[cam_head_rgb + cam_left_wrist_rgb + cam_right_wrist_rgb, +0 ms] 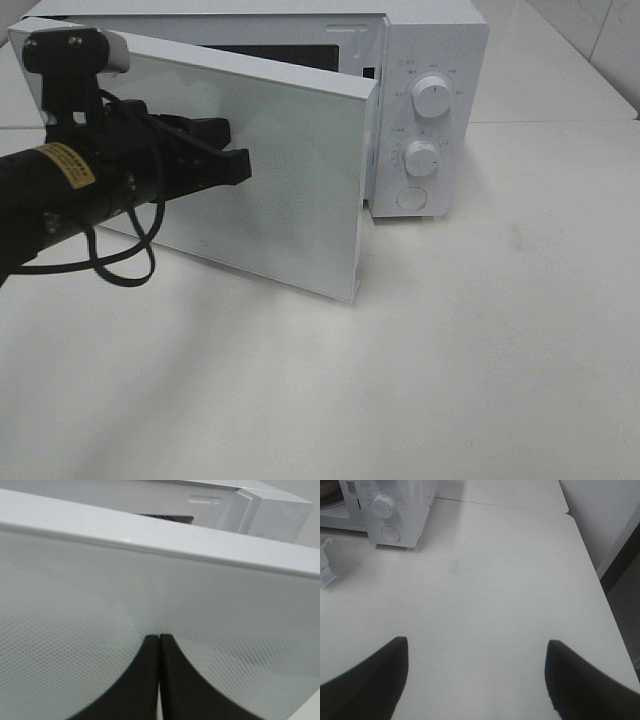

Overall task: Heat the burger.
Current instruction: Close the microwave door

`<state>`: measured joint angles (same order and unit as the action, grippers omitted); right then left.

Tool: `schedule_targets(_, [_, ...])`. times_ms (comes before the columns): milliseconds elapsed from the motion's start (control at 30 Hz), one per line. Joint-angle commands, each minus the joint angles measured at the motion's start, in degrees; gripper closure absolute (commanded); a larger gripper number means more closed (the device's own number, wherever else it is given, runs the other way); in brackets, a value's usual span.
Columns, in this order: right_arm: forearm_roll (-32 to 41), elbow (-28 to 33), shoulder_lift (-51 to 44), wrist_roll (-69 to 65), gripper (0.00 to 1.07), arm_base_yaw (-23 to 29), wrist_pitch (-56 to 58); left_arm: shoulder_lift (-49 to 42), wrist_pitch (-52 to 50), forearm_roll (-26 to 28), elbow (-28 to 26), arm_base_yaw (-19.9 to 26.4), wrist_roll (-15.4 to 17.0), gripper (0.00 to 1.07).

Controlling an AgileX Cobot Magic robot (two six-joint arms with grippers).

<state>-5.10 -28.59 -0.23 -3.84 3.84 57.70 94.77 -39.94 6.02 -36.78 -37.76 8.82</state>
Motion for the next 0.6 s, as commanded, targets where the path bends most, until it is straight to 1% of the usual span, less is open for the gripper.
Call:
schedule_targets(33, [0.06,0.06,-1.49,-0.23,0.33,-0.23,-0.74,2.86,0.29,2.23,-4.01,-1.78,-0.17,1.07])
schedule_targets(67, [0.06,0.06,-1.49,-0.23,0.33,-0.23,-0.74,2.86,0.29,2.23,-4.01,-1.78,-0.17,1.07])
schedule_targets(133, [0.06,0.06,-1.49,-0.23,0.33,-0.23,-0.74,4.93,0.29,2.52,-6.88,-2.29,-0.17,1.07])
schedule_targets(200, [0.06,0.06,-1.49,-0.23,0.33,-0.23,-0.74,5.56,0.29,2.64,-7.68,-2.29,-0.17,1.07])
schedule_targets(233, [0.06,0.06,-1.49,-0.23,0.33,-0.23,-0.74,6.76,0.34,2.64,-9.68,-2.29,-0.17,1.07])
schedule_targets(267, [0.06,0.06,-1.49,-0.23,0.33,-0.23,-0.74,6.76,0.34,2.64,-9.68,-2.29,-0.17,1.07])
schedule_targets(333, [0.06,0.06,-1.49,-0.23,0.33,-0.23,-0.74,8.59,0.57,3.04,-12.49,-2.29,-0.17,1.07])
schedule_targets(367, [0.06,0.06,-1.49,-0.23,0.33,-0.23,-0.74,8.59,0.57,3.04,-12.49,-2.29,-0.17,1.07])
schedule_targets(400, [0.06,0.06,-1.49,-0.23,0.33,-0.23,-0.74,9.57,1.43,3.32,-14.55,-2.29,-0.17,1.07])
schedule_targets(467, [0.06,0.06,-1.49,-0.23,0.33,-0.23,-0.74,10.03,2.01,3.44,-15.41,-2.29,-0.17,1.07])
schedule_targets(500, [0.06,0.06,-1.49,-0.17,0.33,-0.23,-0.74,11.12,3.44,3.50,-17.19,-2.29,-0.17,1.07])
schedule_targets(533, [0.06,0.06,-1.49,-0.17,0.33,-0.23,-0.74,11.12,3.44,3.50,-17.19,-2.29,-0.17,1.07])
schedule_targets(600, [0.06,0.06,-1.49,-0.17,0.33,-0.23,-0.74,13.24,4.41,3.67,-19.82,-2.29,-0.46,1.07])
